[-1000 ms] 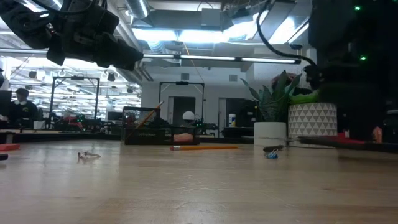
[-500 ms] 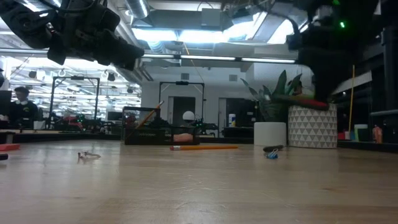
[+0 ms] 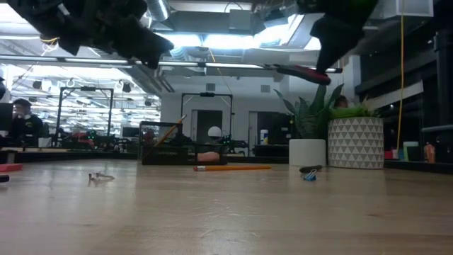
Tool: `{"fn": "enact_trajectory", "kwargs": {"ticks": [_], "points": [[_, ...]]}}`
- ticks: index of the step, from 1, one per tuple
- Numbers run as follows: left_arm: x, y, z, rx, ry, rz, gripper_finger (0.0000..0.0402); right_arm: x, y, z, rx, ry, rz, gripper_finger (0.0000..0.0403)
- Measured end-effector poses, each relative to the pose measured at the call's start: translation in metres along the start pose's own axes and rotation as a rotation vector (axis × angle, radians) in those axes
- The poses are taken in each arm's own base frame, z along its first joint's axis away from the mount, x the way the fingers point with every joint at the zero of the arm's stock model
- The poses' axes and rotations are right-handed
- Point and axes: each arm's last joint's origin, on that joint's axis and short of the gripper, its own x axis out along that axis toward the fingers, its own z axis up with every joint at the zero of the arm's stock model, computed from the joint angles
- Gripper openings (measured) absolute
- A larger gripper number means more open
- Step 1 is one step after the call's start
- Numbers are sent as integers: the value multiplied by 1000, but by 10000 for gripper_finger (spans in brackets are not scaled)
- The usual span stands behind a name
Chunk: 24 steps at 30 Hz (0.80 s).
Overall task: Pick and place office supplies into organizer
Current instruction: Put the scissors into the desk organizer
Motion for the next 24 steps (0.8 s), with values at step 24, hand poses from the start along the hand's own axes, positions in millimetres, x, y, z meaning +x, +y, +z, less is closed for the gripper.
{"fn": "enact_trajectory", "kwargs": {"ticks": [24], "points": [[2,6,42,-62,-15,263,83,-2,3,47,-677,-304,-338,11]]}}
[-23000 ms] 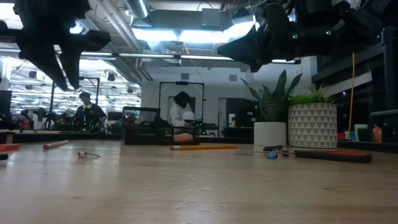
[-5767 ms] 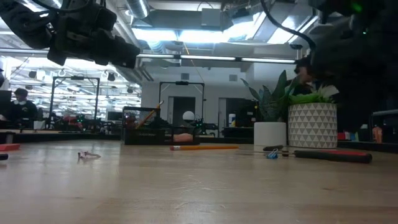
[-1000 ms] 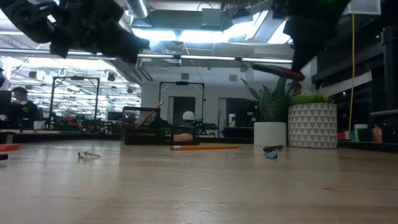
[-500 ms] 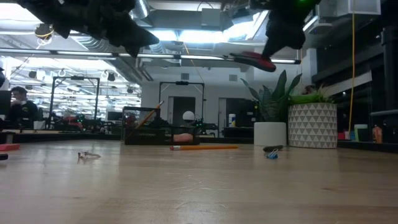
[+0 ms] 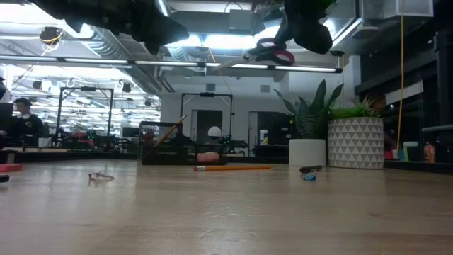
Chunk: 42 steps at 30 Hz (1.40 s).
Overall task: Pick and place office supplies into organizer
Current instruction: Put the scissors into the desk organizer
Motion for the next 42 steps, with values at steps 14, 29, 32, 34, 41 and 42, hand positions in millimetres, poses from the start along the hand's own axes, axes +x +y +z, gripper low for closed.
{"fn": "enact_trajectory", "kwargs": {"ticks": [14,29,32,34,41,42], "points": [[41,-1,22,-10,22,4,127,3,-9,24,-301,-35,-135,11],[87,4,41,31,33,6,128,5,-7,29,-393,-36,-147,11],[94,5,42,30,37,5,128,5,-7,29,-392,-37,-147,11],[97,6,45,31,33,1,128,4,-7,29,-392,-37,-147,11],[105,5,51,11,22,-46,128,4,-7,29,-392,-36,-148,11],[106,5,51,11,21,-46,128,4,-7,29,-391,-36,-149,11]]}}
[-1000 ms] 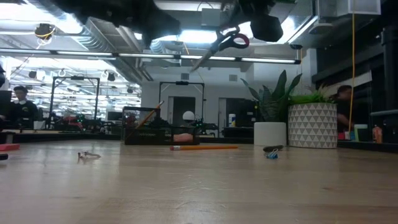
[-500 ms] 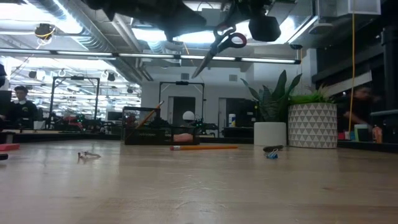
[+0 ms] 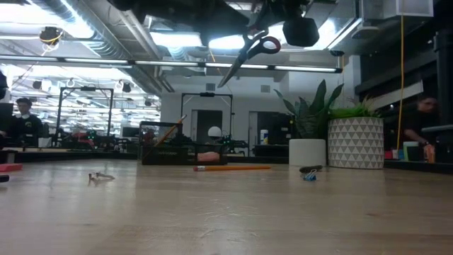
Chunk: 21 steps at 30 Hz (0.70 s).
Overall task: Pick and place office supplies into organizer
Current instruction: Put the scissors into the desk organizer
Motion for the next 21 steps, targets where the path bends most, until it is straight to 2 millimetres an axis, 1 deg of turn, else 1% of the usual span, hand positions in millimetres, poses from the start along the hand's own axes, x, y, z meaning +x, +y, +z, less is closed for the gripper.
{"fn": "enact_trajectory", "kwargs": {"ticks": [7,11,17,21], "points": [[12,2,-5,-14,27,0,128,0,0,0,-7,-3,1,11],[20,4,0,-11,16,2,128,0,0,0,-6,-2,0,11],[21,5,2,-2,12,4,123,0,0,0,5,-2,0,11],[21,8,2,-1,18,12,102,0,0,0,5,-2,0,11]]}}
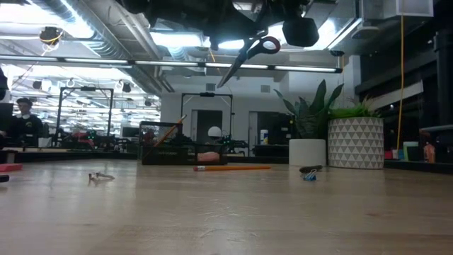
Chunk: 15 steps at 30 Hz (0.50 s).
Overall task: Pick and place office supplies into organizer
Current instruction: Put the scissors into the desk organizer
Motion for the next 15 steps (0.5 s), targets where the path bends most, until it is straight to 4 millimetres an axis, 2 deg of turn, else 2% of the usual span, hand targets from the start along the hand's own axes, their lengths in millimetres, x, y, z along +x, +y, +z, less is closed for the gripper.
{"fn": "enact_trajectory", "kwargs": {"ticks": [8,12,15], "points": [[0,3,-3,65,32,39,26,-1,0,0,-3,-2,1,10],[-1,3,-4,93,47,38,26,0,1,0,1,-9,5,7],[-1,3,-4,112,49,36,26,-1,1,0,3,-10,4,24]]}}
